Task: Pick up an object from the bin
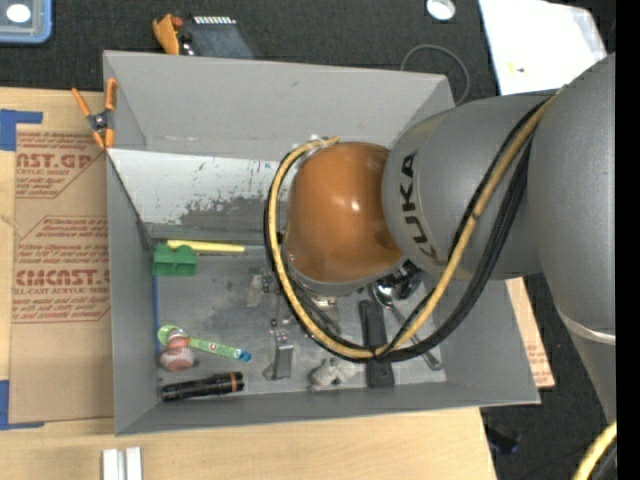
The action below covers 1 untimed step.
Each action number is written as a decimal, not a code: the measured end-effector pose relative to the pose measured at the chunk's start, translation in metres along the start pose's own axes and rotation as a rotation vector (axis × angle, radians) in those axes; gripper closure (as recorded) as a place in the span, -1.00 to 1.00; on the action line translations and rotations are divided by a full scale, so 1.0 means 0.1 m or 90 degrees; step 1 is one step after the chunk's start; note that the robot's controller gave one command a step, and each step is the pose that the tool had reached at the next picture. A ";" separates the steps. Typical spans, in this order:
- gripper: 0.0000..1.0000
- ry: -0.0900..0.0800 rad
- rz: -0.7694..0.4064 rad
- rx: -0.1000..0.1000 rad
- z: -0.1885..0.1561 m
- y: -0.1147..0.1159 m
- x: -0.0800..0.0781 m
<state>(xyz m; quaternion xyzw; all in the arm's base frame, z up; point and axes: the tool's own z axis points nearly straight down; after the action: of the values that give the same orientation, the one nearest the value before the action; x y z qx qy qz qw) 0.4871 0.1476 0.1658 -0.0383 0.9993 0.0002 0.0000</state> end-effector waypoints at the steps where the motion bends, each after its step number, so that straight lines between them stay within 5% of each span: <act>1: -1.00 0.000 0.041 -0.001 0.28 -0.03 0.02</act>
Offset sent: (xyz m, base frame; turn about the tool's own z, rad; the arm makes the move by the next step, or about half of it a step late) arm 0.0363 0.0977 -0.0671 -0.0488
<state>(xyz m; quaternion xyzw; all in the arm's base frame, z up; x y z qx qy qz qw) 0.4851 0.1447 0.1380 -0.0064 1.0000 0.0007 0.0003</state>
